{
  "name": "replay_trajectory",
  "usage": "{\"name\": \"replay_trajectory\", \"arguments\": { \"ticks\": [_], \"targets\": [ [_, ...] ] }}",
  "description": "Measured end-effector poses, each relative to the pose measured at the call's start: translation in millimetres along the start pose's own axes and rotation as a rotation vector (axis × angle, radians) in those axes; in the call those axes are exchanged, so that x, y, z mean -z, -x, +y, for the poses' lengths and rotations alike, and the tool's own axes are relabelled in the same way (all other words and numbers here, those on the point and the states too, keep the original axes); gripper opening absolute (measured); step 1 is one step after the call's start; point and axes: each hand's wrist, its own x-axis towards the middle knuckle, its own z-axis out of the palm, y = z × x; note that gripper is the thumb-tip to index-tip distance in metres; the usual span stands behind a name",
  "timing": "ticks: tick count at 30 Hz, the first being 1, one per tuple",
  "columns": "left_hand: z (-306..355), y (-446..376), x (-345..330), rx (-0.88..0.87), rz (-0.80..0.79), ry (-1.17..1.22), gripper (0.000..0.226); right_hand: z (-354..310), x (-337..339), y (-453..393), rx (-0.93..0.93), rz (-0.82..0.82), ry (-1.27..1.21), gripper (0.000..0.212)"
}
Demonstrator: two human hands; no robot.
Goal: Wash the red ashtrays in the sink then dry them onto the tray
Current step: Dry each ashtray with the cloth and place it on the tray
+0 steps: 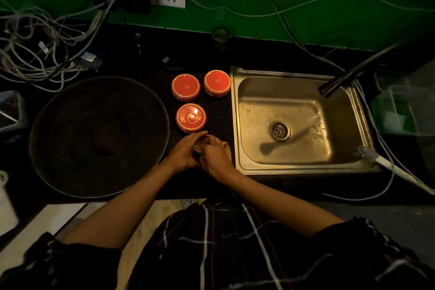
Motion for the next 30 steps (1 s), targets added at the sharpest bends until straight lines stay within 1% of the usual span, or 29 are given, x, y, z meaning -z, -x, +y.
{"name": "replay_trajectory", "arguments": {
  "ticks": [2, 5, 6, 9, 11, 14, 17, 19, 21, 23, 25, 27, 30],
  "targets": [
    [0, 1, -1, 0.005, -0.003, 0.012, 0.105, 5, 1, 1, 0.111, -0.036, 0.054, 0.039],
    [0, 4, 0, -0.011, 0.001, 0.024, 0.101, 23, 10, 1, 0.264, -0.069, 0.17, 0.028],
    [1, 4, 0, -0.017, -0.005, 0.026, 0.102, 27, 13, 1, 0.303, -0.073, 0.201, 0.027],
    [4, 4, 2, -0.011, -0.018, 0.03, 0.108, 34, 14, -2, 0.36, -0.08, 0.346, 0.036],
    [4, 3, 2, -0.007, -0.025, 0.021, 0.113, 35, 15, -4, 0.34, -0.059, 0.373, 0.041],
    [2, 2, 1, 0.005, -0.026, 0.027, 0.119, 41, 19, 4, 0.226, 0.03, 0.292, 0.042],
    [1, 3, -1, 0.021, -0.032, 0.047, 0.12, 49, 22, 18, 0.046, 0.143, 0.08, 0.046],
    [0, 5, -1, 0.023, -0.026, 0.061, 0.12, 53, 24, 20, -0.091, 0.205, -0.08, 0.041],
    [0, 5, -1, 0.019, -0.02, 0.07, 0.121, 50, 27, 20, -0.155, 0.205, -0.213, 0.032],
    [0, 5, -1, 0.02, -0.02, 0.074, 0.122, 39, 29, 22, -0.137, 0.17, -0.327, 0.027],
    [1, 4, -1, 0.027, -0.02, 0.067, 0.122, 30, 30, 25, -0.13, 0.18, -0.368, 0.028],
    [2, 4, -1, 0.029, -0.019, 0.055, 0.123, 29, 29, 26, -0.128, 0.178, -0.318, 0.027],
    [2, 4, -1, 0.037, -0.027, 0.05, 0.124, 39, 14, 29, -0.002, 0.139, -0.087, 0.025]
  ]
}}
